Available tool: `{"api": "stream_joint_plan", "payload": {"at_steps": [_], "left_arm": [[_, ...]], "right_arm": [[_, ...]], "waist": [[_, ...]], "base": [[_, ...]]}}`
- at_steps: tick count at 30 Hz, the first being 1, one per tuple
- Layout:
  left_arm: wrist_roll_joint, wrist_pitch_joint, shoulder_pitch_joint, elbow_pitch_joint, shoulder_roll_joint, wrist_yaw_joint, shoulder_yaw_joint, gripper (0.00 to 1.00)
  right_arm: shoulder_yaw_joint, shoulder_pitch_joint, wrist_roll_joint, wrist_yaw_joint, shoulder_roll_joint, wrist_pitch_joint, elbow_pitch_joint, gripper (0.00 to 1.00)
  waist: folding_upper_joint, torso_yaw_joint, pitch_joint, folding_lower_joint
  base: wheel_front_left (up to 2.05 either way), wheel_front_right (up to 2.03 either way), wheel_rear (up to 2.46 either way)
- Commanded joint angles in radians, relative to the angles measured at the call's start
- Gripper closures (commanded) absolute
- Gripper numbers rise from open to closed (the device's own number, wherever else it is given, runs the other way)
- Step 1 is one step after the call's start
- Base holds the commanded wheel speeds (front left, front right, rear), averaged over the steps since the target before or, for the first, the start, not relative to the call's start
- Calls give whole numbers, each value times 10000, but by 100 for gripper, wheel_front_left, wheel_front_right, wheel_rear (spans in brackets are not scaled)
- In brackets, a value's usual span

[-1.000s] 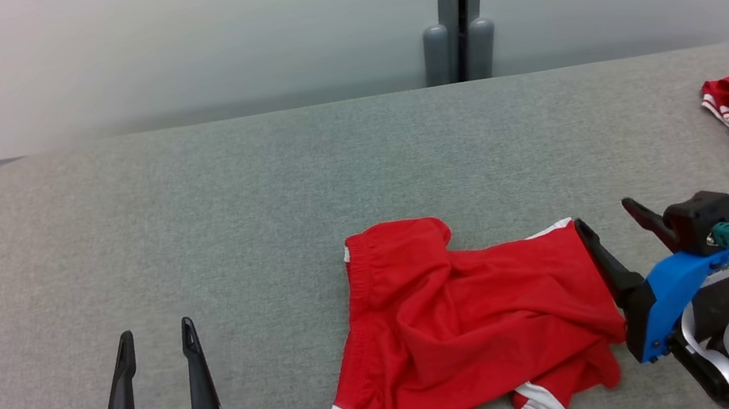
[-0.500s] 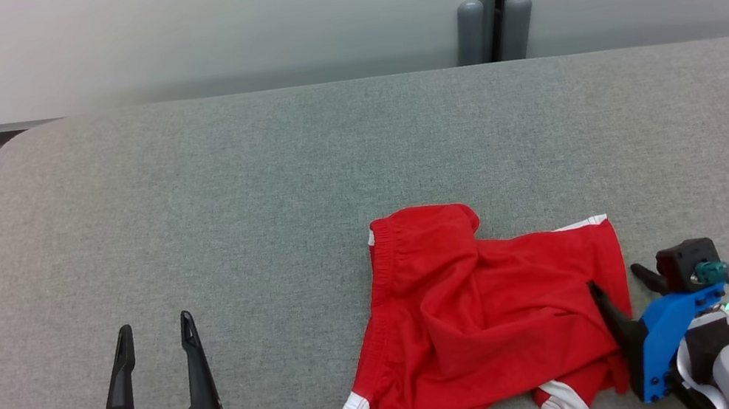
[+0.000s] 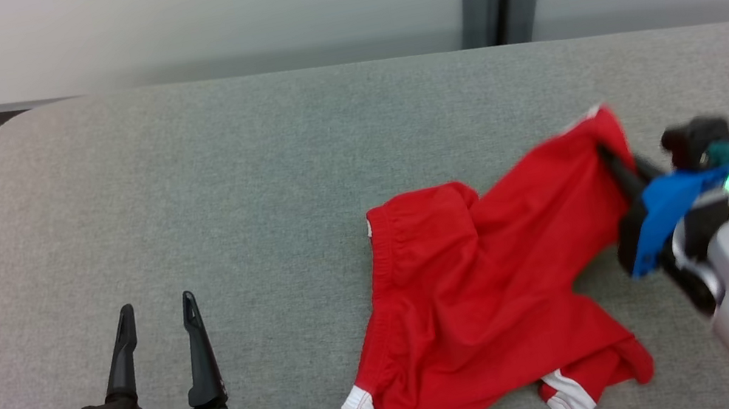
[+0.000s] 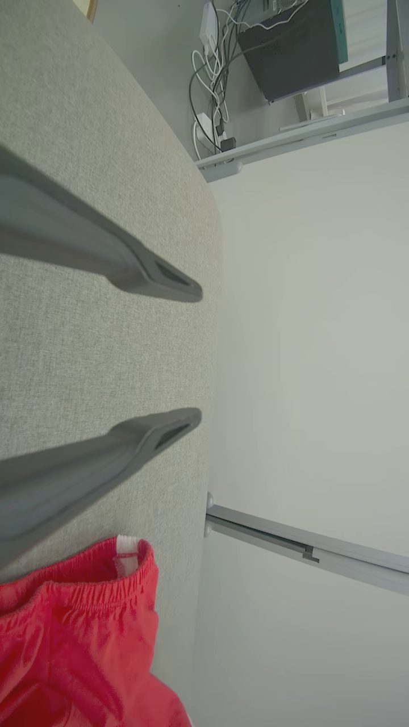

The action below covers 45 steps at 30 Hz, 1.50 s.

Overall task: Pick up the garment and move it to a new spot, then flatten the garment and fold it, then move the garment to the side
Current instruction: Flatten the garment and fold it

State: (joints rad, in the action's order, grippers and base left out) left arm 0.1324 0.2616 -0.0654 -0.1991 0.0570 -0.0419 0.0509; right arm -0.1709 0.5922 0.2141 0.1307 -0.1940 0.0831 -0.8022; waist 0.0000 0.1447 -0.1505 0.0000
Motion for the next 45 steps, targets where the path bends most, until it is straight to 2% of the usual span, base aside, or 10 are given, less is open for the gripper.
{"api": "stream_joint_plan", "payload": {"at_steps": [1, 7, 15, 16, 17, 25, 30, 37, 45], "left_arm": [[30, 45, -130, -25, -2, -24, 39, 0], [130, 46, -327, -62, -41, 25, 222, 0], [275, 45, -516, -97, -63, 87, 455, 0], [294, 45, -538, -104, -64, 105, 473, 0], [311, 45, -557, -105, -67, 123, 491, 0], [284, 45, -419, -66, -68, 217, 388, 0], [145, 45, -162, -21, -31, 172, 149, 0], [40, 45, 279, 7, 63, 112, -60, 0], [-22, 45, 647, 67, 191, 28, -252, 0]], "right_arm": [[36, 260, 7, 1, -97, 72, -42, 100], [364, 2031, -46, 1, -357, 182, -587, 100], [915, 3418, -398, 1, -418, 485, -2148, 100], [874, 3488, -474, 1, -374, 485, -2373, 68], [888, 3572, -510, 1, -357, 604, -2514, 0], [811, 2864, -314, 1, -396, 1445, -3386, 0], [760, 1734, 287, 1, -578, 1792, -2744, 0], [976, -492, 828, 1, -628, 1823, 44, 0], [1751, -3267, 945, 1, -8, 1828, 2945, 0]], "waist": [[0, 85, -77, 0], [0, 503, -351, 0], [0, 941, -597, 0], [0, 959, -610, 0], [0, 968, -622, 0], [0, 489, -374, 0], [0, -137, 9, 0], [0, -806, 475, 0], [0, -1283, 820, 0]], "base": [[0, 0, 0], [0, 0, 0], [0, 0, 0], [0, 0, 0], [0, 0, 0], [0, 0, 0], [0, 0, 0], [0, 0, 0], [0, 0, 0]]}}
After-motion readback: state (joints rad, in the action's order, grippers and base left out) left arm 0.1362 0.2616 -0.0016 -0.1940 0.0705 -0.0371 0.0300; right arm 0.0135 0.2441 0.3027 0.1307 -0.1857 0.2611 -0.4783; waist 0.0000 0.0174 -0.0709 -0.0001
